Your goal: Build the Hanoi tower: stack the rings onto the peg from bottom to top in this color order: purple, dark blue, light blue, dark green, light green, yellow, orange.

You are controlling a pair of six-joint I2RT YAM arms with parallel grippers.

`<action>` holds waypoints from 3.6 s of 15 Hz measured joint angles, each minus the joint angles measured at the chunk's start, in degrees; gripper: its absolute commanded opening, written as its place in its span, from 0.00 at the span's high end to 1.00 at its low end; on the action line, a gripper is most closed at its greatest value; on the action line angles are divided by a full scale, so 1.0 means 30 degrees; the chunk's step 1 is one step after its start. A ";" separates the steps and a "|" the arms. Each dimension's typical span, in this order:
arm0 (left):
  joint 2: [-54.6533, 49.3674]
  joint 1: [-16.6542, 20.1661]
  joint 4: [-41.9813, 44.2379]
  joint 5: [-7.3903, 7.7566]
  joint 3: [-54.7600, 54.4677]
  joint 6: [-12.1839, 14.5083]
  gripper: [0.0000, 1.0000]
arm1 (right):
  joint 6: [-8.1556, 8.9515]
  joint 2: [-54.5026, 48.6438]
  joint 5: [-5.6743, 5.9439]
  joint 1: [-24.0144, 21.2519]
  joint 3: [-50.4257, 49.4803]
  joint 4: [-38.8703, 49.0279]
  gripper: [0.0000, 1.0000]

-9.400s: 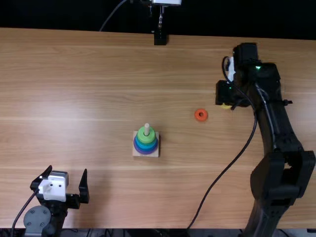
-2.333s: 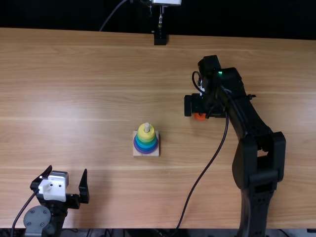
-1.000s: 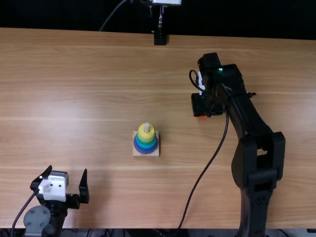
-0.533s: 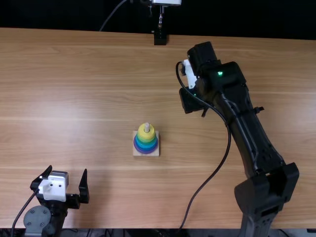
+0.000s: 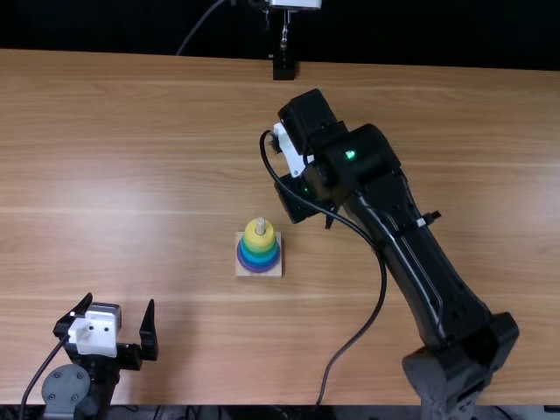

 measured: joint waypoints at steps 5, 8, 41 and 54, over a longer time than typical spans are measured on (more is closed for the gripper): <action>0.0000 0.0007 0.0015 -0.0015 0.0000 -0.0007 0.00 | 0.0022 -0.0678 0.0007 0.1749 0.0350 -0.0007 1.00; 0.0000 0.0007 0.0000 -0.0007 0.0000 -0.0007 0.00 | 0.0044 -0.0678 0.0007 0.2594 0.0350 -0.0007 1.00; 0.0007 0.0000 0.0000 -0.0015 0.0000 0.0000 0.00 | 0.0058 0.0262 0.0022 0.2914 0.0087 0.0007 1.00; 0.0000 0.0007 0.0015 -0.0007 0.0000 -0.0007 0.00 | 0.0102 0.0350 0.0087 0.2324 0.0204 0.1260 0.00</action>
